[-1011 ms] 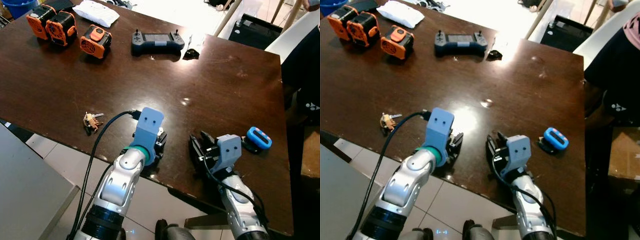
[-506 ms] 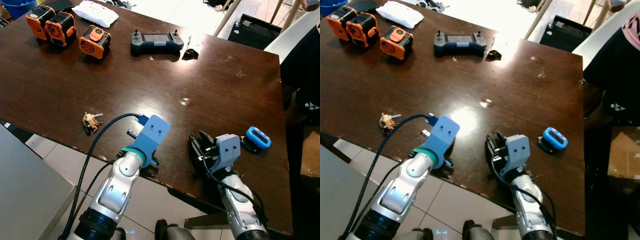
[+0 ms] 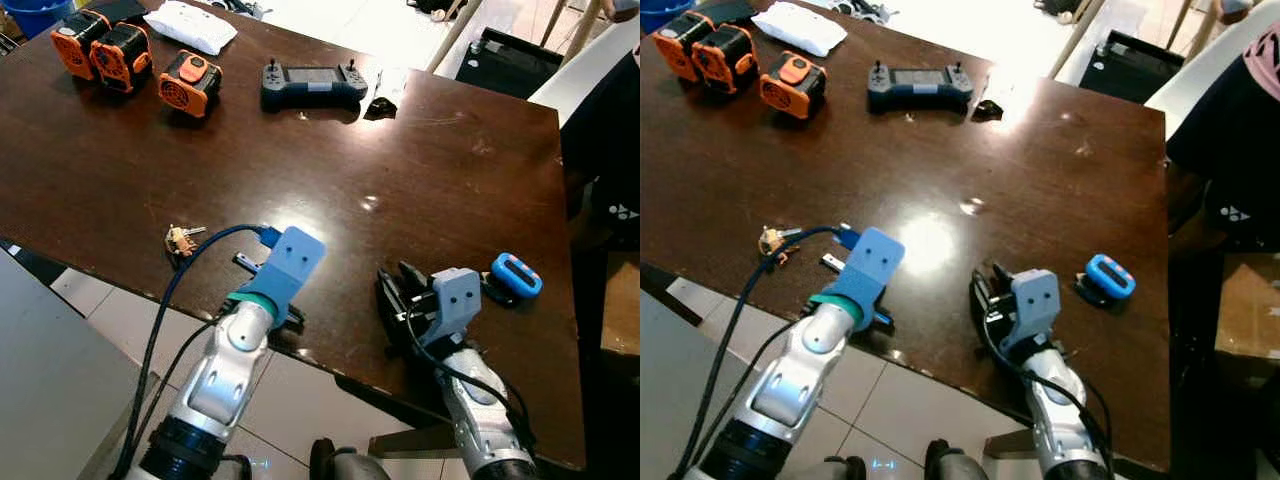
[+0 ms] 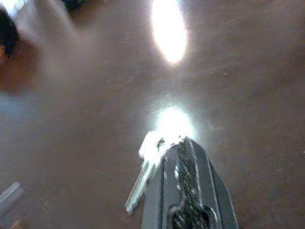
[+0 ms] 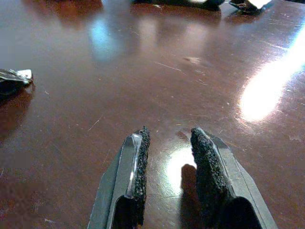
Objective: Hang keys on a hook
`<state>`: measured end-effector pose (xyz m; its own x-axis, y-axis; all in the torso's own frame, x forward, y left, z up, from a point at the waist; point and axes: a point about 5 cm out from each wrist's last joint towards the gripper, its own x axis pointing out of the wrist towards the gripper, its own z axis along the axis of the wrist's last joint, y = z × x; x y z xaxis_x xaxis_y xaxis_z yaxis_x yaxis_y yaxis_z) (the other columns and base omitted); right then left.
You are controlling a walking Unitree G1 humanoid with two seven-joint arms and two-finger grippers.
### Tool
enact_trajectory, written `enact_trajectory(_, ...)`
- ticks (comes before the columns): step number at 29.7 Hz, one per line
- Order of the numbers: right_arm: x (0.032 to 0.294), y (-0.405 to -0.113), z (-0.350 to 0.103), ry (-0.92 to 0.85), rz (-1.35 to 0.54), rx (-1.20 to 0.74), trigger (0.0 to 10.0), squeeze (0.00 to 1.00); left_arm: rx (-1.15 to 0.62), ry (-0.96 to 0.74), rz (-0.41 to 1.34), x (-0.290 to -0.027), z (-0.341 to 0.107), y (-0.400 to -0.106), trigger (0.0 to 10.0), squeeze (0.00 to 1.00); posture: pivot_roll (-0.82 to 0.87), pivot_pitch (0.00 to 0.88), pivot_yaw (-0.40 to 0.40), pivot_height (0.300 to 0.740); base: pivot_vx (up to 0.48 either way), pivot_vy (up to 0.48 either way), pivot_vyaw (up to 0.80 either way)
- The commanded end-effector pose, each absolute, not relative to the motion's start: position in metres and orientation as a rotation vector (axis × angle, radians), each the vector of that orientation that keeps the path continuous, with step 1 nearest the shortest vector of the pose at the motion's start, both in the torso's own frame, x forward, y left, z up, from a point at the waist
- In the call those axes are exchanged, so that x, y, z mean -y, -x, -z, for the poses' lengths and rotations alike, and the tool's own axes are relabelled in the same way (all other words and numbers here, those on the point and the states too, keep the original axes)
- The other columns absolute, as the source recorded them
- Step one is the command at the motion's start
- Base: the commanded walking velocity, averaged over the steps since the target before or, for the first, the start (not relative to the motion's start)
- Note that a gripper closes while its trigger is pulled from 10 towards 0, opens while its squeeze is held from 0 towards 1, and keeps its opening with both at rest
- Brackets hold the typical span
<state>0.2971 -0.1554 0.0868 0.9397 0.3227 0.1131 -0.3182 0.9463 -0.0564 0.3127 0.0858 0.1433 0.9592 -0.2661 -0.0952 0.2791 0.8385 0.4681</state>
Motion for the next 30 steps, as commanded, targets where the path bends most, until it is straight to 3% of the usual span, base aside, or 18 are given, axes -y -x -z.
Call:
enact_trajectory(1, 0.160, -0.283, -0.056, 0.037, -0.320, -0.031, 10.0, 0.00, -0.007, -0.549, 0.402, -0.086, -0.143, -0.303, 0.0, 0.00, -0.05, 0.194, -0.011, 0.740, 0.000, 0.000, 0.00)
enact_trajectory(4, 0.161, -0.283, -0.055, 0.038, -0.317, -0.032, 10.0, 0.00, -0.008, -0.548, 0.496, -0.090, -0.145, -0.296, 0.0, 0.00, -0.04, 0.195, -0.012, 0.740, 0.000, 0.000, 0.00)
enact_trajectory(5, 0.162, -0.283, -0.055, 0.038, -0.315, -0.032, 10.0, 0.00, -0.027, -0.491, 0.618, -0.093, -0.148, -0.286, 0.0, 0.00, -0.04, 0.195, -0.012, 0.740, 0.000, 0.000, 0.00)
enact_trajectory(10, 0.162, -0.283, -0.056, 0.038, -0.316, -0.031, 10.0, 0.00, -0.026, -0.449, 0.646, -0.092, -0.152, -0.284, 0.0, 0.00, -0.04, 0.194, -0.016, 0.740, 0.000, 0.000, 0.00)
enact_trajectory(11, 0.162, -0.285, -0.057, 0.039, -0.320, -0.028, 10.0, 0.00, -0.003, -0.356, 0.599, -0.084, -0.161, -0.288, 10.0, 0.00, -0.04, 0.194, -0.020, 0.740, 0.000, 0.000, 0.00)
enact_trajectory(16, 0.161, -0.286, -0.058, 0.040, -0.323, -0.025, 10.0, 0.00, 0.014, -0.279, 0.546, -0.077, -0.169, -0.292, 10.0, 0.00, -0.04, 0.194, -0.020, 0.740, 0.000, 0.000, 0.00)
enact_trajectory(17, 0.161, -0.286, -0.059, 0.041, -0.325, -0.022, 10.0, 0.00, 0.026, -0.246, 0.526, -0.072, -0.172, -0.296, 10.0, 0.05, -0.04, 0.195, -0.022, 0.740, 0.000, 0.000, 0.00)
enact_trajectory(18, 0.161, -0.287, -0.059, 0.041, -0.326, -0.020, 10.0, 0.00, 0.035, -0.226, 0.503, -0.068, -0.175, -0.300, 10.0, 0.57, -0.04, 0.195, -0.022, 0.740, 0.000, 0.000, 0.00)
enact_trajectory(19, 0.160, -0.288, -0.060, 0.042, -0.328, -0.017, 10.0, 0.00, 0.040, -0.217, 0.485, -0.065, -0.176, -0.304, 10.0, 0.77, -0.04, 0.199, -0.023, 0.740, 0.000, 0.000, 0.00)
enact_trajectory(20, 0.160, -0.288, -0.060, 0.042, -0.328, -0.017, 10.0, 0.00, 0.040, -0.217, 0.485, -0.065, -0.176, -0.304, 10.0, 0.77, -0.04, 0.199, -0.023, 0.740, 0.000, 0.000, 0.00)
enact_trajectory(21, 0.160, -0.289, -0.062, 0.041, -0.330, -0.012, 10.0, 0.00, 0.031, -0.255, 0.464, -0.058, -0.174, -0.312, 10.0, 1.00, -0.04, 0.199, -0.023, 0.740, 0.000, 0.000, 0.00)
enact_trajectory(26, 0.157, -0.290, -0.063, 0.040, -0.334, -0.009, 10.0, 0.00, -0.024, -0.275, 0.427, -0.055, -0.166, -0.320, 10.0, 1.00, -0.05, 0.204, -0.015, 0.740, 0.000, 0.000, 0.00)
enact_trajectory(27, 0.156, -0.291, -0.063, 0.039, -0.336, -0.006, 10.0, 0.00, -0.049, -0.280, 0.419, -0.055, -0.162, -0.321, 10.0, 0.68, -0.06, 0.205, -0.011, 0.740, 0.000, 0.000, 0.00)
enact_trajectory(28, 0.156, -0.291, -0.063, 0.039, -0.336, -0.006, 10.0, 0.00, -0.049, -0.280, 0.419, -0.055, -0.162, -0.321, 10.0, 0.68, -0.06, 0.205, -0.011, 0.740, 0.000, 0.000, 0.00)
enact_trajectory(29, 0.152, -0.289, -0.062, 0.037, -0.370, -0.011, 10.0, 0.00, -0.089, -0.285, 0.389, -0.056, -0.156, -0.322, 10.0, 0.00, -0.06, 0.206, -0.009, 0.740, 0.000, 0.000, 0.00)
enact_trajectory(30, 0.150, -0.288, -0.062, 0.036, -0.395, -0.016, 10.0, 0.00, -0.104, -0.285, 0.372, -0.058, -0.154, -0.323, 10.0, 0.00, -0.06, 0.206, -0.009, 0.740, 0.000, 0.000, 0.00)
